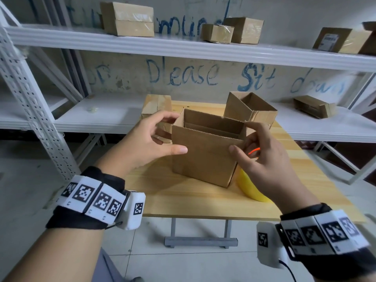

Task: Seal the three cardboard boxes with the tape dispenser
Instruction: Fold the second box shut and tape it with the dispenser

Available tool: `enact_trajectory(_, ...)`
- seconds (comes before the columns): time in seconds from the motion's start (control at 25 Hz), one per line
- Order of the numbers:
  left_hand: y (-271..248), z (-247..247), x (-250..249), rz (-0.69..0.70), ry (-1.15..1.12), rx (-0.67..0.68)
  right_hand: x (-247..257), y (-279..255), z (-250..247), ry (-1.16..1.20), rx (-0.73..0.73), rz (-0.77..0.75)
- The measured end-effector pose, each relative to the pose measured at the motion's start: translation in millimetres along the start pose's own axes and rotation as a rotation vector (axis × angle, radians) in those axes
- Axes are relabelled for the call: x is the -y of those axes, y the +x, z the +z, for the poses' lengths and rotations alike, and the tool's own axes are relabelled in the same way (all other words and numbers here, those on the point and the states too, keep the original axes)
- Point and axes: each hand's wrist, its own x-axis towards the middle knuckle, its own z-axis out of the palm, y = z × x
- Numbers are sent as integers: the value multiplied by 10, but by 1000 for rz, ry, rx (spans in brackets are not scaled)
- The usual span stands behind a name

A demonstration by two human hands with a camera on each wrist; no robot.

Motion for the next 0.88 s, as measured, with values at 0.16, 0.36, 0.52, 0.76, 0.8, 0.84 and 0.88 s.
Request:
enact_trajectory(0.16,-15,76,62,31,55,-42,-30,-15,34,-44,33,48)
enact_trajectory(0.36,8,139,134,103,-46,1,-30,-24,100,2,76,64)
enact_trajectory(0.52,15,165,125,74,7,11,-11,-19,124,7,88,75)
enact_trajectory(0.76,-1,213,-51,124,324,-101,11,-14,98,91,46,80)
enact_trajectory(0.8,15,213,-59,131,354,-99,6,-14,93,98,49,74)
enact_trajectory(0.84,36,211,-58,140,375,-99,8,-13,87,99,49,65)
enact_trajectory(0.88,55,210,-50,149,390,-101,12,-12,85,101,46,58)
